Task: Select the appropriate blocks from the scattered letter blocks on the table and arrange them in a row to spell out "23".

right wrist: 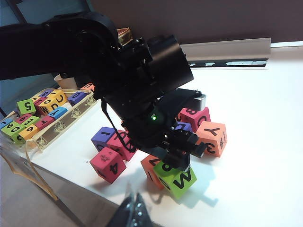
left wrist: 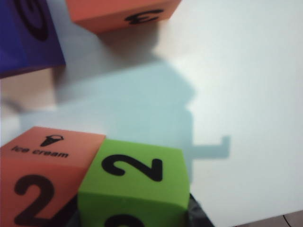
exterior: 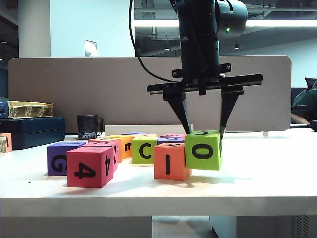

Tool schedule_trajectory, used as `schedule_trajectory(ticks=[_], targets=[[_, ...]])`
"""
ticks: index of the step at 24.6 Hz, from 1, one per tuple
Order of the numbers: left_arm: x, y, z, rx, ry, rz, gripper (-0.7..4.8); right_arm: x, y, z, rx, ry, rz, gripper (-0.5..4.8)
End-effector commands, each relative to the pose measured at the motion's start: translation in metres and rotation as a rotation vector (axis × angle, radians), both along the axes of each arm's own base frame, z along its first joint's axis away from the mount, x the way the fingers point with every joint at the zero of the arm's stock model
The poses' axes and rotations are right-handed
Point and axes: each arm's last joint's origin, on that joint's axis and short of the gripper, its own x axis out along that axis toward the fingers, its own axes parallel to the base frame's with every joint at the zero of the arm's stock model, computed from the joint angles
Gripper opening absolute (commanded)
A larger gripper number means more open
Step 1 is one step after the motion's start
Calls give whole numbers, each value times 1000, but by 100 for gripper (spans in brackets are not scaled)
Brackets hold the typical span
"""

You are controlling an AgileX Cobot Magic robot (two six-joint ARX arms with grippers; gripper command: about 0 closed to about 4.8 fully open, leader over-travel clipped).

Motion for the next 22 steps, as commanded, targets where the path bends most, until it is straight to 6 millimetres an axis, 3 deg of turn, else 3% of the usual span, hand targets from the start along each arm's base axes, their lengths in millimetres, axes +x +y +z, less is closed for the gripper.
schedule_trajectory(ticks=[1, 11, 17, 22], targets=[[0, -2, -9, 7, 27, -5, 241, 0, 0, 3, -1, -20, -2, -1], [1, -3, -14, 13, 38, -13, 243, 0, 0, 3, -1, -20, -2, -1], [1, -4, -14, 14, 38, -17, 345, 0, 0, 3, -1, -19, -2, -1], [0, -4, -13, 20, 33, -51, 345, 0, 0, 3, -1, -19, -2, -1]])
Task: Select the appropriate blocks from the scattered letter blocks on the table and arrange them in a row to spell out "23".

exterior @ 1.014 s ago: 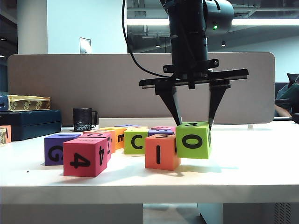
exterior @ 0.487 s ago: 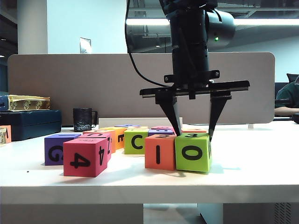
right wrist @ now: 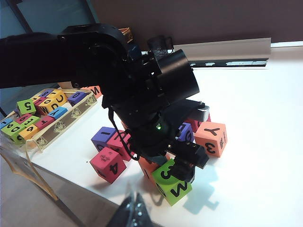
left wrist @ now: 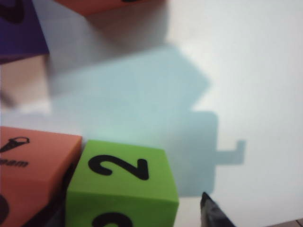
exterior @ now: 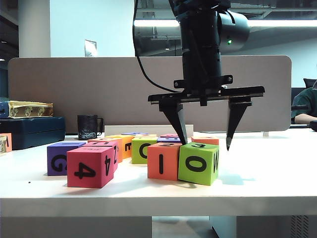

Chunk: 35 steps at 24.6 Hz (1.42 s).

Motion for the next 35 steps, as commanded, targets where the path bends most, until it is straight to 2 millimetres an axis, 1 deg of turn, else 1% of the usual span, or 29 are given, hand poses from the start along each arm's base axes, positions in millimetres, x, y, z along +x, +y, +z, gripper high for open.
schedule_trajectory(ticks=[1, 9, 15, 21, 22, 25, 29, 30, 32, 34, 35], targets=[[-1, 0, 3, 2, -7, -39, 345, 0, 0, 3, -1, -19, -3, -1], [-1, -1, 5, 10, -24, -82, 345, 0, 0, 3, -1, -19, -3, -1], [1, 2, 8, 82, -105, -126, 345, 0, 0, 2, -1, -18, -2, -1], [2, 15, 37, 98, -211, -137, 345, 0, 0, 2, -1, -18, -3, -1], [4, 21, 48, 84, -230, -149, 345, 0, 0, 2, -1, -18, -3, -1], [0, 30, 64, 94, -252, -208, 345, 0, 0, 2, -1, -17, -3, -1], [-3, 46, 83, 115, -245, -224, 340, 0, 0, 2, -1, -15, -2, -1], [-4, 56, 88, 144, -230, -226, 328, 0, 0, 2, -1, -15, -3, -1], [-3, 68, 92, 200, -205, -229, 291, 0, 0, 2, -1, -15, -3, -1], [-3, 75, 91, 256, -183, -244, 240, 0, 0, 2, -1, -14, -3, -1], [-2, 79, 91, 268, -183, -262, 206, 0, 0, 2, -1, -13, -3, -1]])
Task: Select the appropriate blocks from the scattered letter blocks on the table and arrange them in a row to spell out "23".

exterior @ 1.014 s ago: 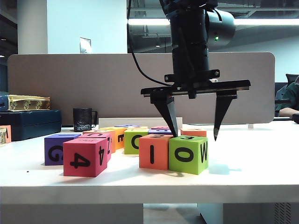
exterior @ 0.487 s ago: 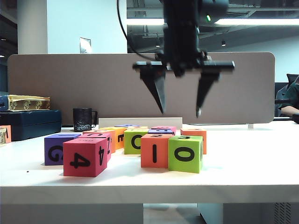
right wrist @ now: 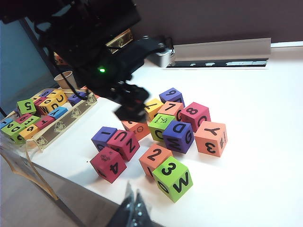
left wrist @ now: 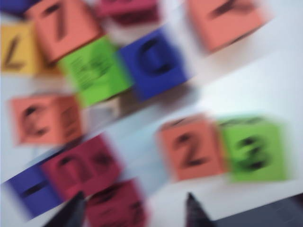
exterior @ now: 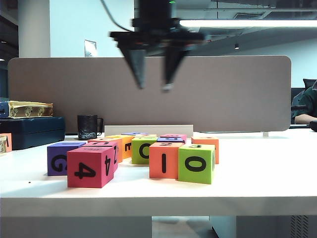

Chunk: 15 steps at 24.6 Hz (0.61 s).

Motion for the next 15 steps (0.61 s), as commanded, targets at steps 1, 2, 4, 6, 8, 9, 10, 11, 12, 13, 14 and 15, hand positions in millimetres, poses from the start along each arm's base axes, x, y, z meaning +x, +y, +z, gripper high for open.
schedule_trajectory(ticks=[1, 2, 4, 6, 8, 9, 10, 11, 12, 13, 14, 15], targets=[[-2, 12, 3, 84, 12, -45, 188, 0, 0, 2, -1, -13, -2, -1], [-1, 14, 4, 86, 12, -49, 149, 0, 0, 2, -1, -11, -2, -1], [-2, 15, 7, 95, 2, -66, 47, 0, 0, 2, -1, -10, -1, -1], [-1, 19, 10, 102, -2, -84, 14, 0, 0, 2, -1, -11, -3, -1], [0, 21, 10, 93, 8, -93, 10, 0, 0, 2, -1, -10, -3, -1], [1, 23, 11, 86, 15, -100, -2, 0, 0, 2, -1, -9, -2, -1], [2, 25, 12, 73, 29, -107, -6, 0, 0, 1, -1, -6, -1, -1], [1, 26, 12, 61, 43, -117, -7, 0, 0, 1, 0, -1, 0, -1], [1, 27, 11, 53, 57, -132, -6, 0, 0, 0, 1, 5, 2, -1], [3, 35, 11, 23, 95, -151, -6, 0, 0, -1, 1, 16, 2, -1], [3, 36, 10, 10, 114, -159, -6, 0, 0, -1, 1, 19, 2, -1], [4, 39, 9, 0, 132, -167, -6, 0, 0, -1, 1, 23, 2, -1]])
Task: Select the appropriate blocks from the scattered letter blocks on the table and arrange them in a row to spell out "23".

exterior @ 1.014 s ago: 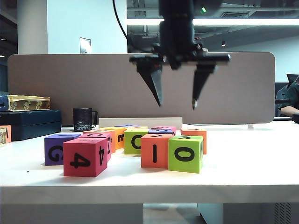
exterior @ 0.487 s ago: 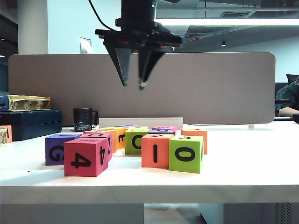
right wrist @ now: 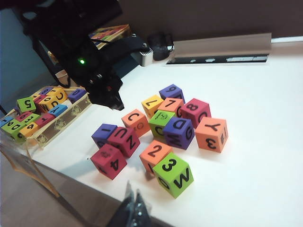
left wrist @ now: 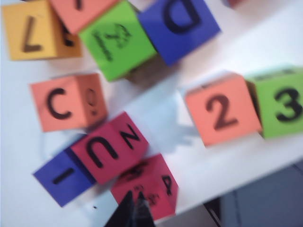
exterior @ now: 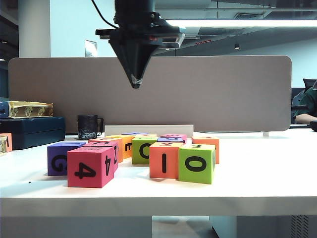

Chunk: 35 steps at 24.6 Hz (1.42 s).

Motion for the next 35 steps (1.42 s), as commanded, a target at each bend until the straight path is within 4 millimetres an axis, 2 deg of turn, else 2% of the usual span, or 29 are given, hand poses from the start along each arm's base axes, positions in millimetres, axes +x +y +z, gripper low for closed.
schedule_trajectory(ticks=[1, 8, 13, 17, 23, 27, 31, 35], targets=[[1, 14, -1, -47, 81, -38, -6, 0, 0, 0, 1, 11, 1, -1], [5, 34, -29, -37, 220, 8, -6, -2, 0, -8, 3, 98, 1, -1], [-7, 40, -46, -25, 317, 11, -7, -2, 0, -8, 2, 102, -2, -1], [-25, 48, -51, -99, 429, 7, -6, -2, 0, -8, 2, 103, -3, -1], [-39, 56, -64, -62, 484, 21, -6, -2, 0, -8, 2, 103, -2, -1], [-45, 60, -88, 11, 514, 28, -6, -3, 0, -9, 6, 110, 11, -1], [-45, 61, -108, 0, 491, 27, -6, -4, 1, -13, 12, 152, 25, -1], [-40, 57, -115, -30, 440, 20, -6, -4, 1, -13, 12, 160, 25, -1]])
